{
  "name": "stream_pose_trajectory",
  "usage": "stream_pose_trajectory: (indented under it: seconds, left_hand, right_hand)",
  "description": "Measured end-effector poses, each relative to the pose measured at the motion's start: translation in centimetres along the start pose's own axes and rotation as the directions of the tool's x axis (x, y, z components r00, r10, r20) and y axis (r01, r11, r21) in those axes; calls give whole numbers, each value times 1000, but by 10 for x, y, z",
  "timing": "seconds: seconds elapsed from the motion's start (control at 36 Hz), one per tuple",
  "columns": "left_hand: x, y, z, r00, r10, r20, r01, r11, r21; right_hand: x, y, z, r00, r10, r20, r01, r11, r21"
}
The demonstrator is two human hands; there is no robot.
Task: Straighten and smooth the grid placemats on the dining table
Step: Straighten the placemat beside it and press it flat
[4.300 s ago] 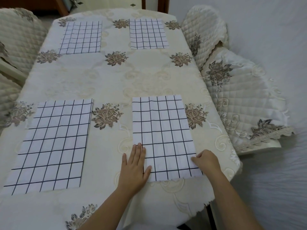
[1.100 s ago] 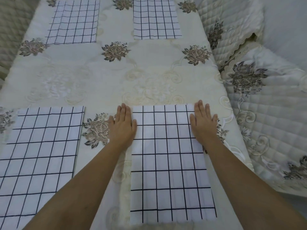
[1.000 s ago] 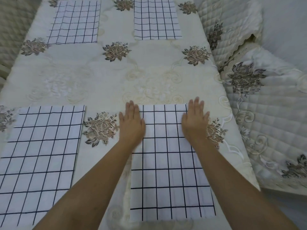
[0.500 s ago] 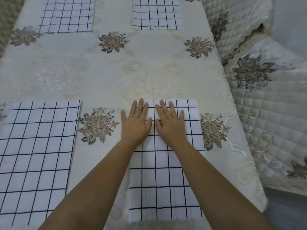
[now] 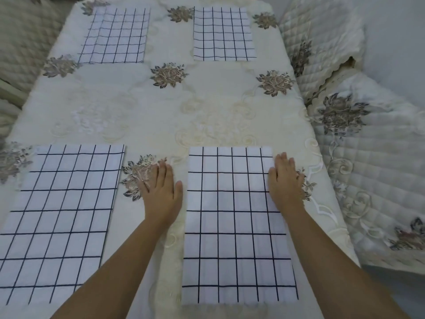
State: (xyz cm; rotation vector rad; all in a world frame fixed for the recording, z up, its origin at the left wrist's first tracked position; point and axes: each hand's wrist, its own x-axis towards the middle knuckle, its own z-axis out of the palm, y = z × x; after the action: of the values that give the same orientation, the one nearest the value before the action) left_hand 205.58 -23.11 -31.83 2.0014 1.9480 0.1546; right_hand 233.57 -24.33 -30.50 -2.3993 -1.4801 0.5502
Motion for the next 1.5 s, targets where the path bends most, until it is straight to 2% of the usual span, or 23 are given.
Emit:
stream_pose_trajectory:
  seconds: [0.06, 0.11, 0.19, 0.28, 0.33, 0.42, 0.56, 0.69, 0.75, 0.81, 0.83, 0.89, 0.94, 1.03, 1.11, 1.22, 1.31, 1.36, 1.44, 1.5]
  left_hand:
    - [-13, 13, 1, 999, 39, -28, -41, 996, -78]
    - [-28, 28, 5, 987, 156, -42, -158, 987, -42]
    - [-50, 50, 16, 951, 308, 34, -310, 949, 67]
    - [-71, 54, 26, 938, 325, 124, -340, 932, 129]
    - [-79, 42, 29, 946, 300, 124, -316, 937, 150]
    - [-86, 13, 27, 963, 252, 91, -264, 954, 145]
    - [-103, -28, 13, 986, 156, 65, -163, 979, 122]
    - [-113, -21, 7, 991, 79, 109, -85, 995, 49]
    - [-115, -6, 5, 993, 52, 102, -50, 998, -30]
    - [-121, 8, 5, 986, 161, 41, -161, 987, 2]
    - [-125, 15, 6, 966, 255, 48, -257, 966, 43]
    - [-134, 27, 15, 904, 417, 88, -425, 901, 91]
    - [-146, 31, 27, 867, 484, 120, -495, 864, 91]
    - [-155, 22, 38, 884, 436, 168, -456, 883, 107]
    - [-157, 8, 32, 904, 402, 142, -419, 900, 120]
    - [-160, -19, 26, 937, 342, 65, -347, 932, 103]
    - [-162, -36, 24, 956, 283, 78, -287, 957, 47]
    - [-164, -40, 22, 953, 276, 121, -281, 959, 24]
    - [-164, -38, 15, 936, 266, 229, -284, 958, 47]
    - [-165, -36, 9, 921, 265, 284, -294, 954, 62]
  right_hand:
    - [-14, -14, 4, 1000, 13, -23, -12, 999, 51]
    - [-36, -32, 13, 995, -92, -26, 93, 995, 22]
    - [-74, -54, 31, 963, -270, 16, 270, 957, -104]
    - [-109, -53, 50, 933, -347, 95, 359, 916, -178]
    - [-123, -38, 50, 923, -364, 127, 384, 898, -214]
    - [-123, -6, 41, 946, -311, 93, 324, 911, -256]
    - [-117, 43, 12, 992, -107, 59, 119, 960, -253]
    - [-123, 50, 3, 996, -60, 68, 73, 976, -203]
    - [-130, 37, 5, 999, -24, 48, 30, 993, -117]
    - [-144, 17, 12, 997, -70, -31, 68, 996, -51]
    - [-153, 6, 17, 990, -136, -45, 134, 990, -45]
    - [-175, -14, 34, 956, -292, -5, 291, 954, -65]
    - [-194, -22, 51, 925, -379, 30, 380, 918, -113]
    - [-207, -12, 62, 917, -387, 99, 400, 895, -198]
    - [-202, 7, 51, 936, -324, 136, 349, 899, -264]
    - [-187, 45, 29, 978, -188, 90, 206, 944, -259]
    - [-187, 66, 15, 987, -144, 75, 157, 961, -229]
    - [-190, 74, 11, 983, -144, 114, 161, 975, -156]
    - [-197, 77, 1, 974, -156, 164, 147, 987, 63]
    - [-203, 80, -6, 957, -206, 205, 189, 977, 103]
